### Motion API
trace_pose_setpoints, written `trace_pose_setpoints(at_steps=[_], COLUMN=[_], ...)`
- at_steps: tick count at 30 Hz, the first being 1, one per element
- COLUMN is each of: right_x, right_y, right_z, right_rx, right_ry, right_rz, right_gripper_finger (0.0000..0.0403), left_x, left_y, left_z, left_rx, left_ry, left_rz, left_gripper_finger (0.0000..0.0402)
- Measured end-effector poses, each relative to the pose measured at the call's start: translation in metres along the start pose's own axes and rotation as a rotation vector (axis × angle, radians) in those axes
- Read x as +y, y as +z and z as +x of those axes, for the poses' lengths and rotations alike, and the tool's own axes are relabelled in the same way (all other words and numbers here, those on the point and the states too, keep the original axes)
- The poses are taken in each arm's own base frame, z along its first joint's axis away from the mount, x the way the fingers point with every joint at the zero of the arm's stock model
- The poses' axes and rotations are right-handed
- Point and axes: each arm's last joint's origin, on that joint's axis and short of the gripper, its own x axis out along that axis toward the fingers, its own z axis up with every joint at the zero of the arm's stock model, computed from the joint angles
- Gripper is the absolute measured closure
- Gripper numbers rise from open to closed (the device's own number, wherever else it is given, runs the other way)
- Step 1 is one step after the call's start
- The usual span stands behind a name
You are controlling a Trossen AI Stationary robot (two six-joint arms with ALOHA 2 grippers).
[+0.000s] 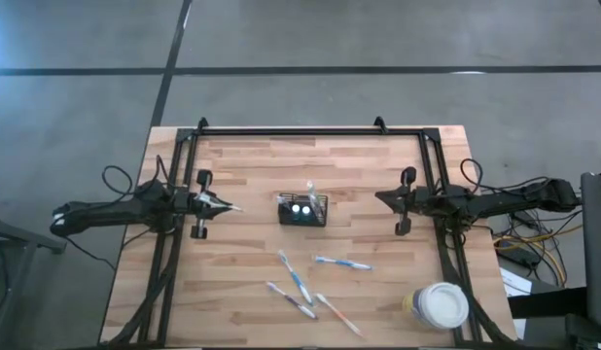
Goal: Pick & Place toothbrushing station
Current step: Put the green toothbrush into the black wire organizer
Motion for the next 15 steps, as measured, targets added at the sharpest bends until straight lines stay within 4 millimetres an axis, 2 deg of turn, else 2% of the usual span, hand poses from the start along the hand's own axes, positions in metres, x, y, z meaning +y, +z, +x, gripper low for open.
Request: trace_pose_setpoints(at_steps=[8, 15], right_x=[0.000, 0.000], right_y=[0.000, 0.001], right_z=[0.000, 0.000], right_rx=[0.003, -0.005], right_ry=[0.000, -0.003], right_rz=[-0.001, -0.006], right_gripper_finger=[0.0390, 0.0390], left_x=[0.001, 0.009], left_y=[0.002, 0.031], left_z=[0.000, 0.013], left_rx=[0.001, -0.020], left_ry=[0.032, 0.022], left_rz=[-0.010, -0.055], left_gripper_finger=[0.0379, 0.0379])
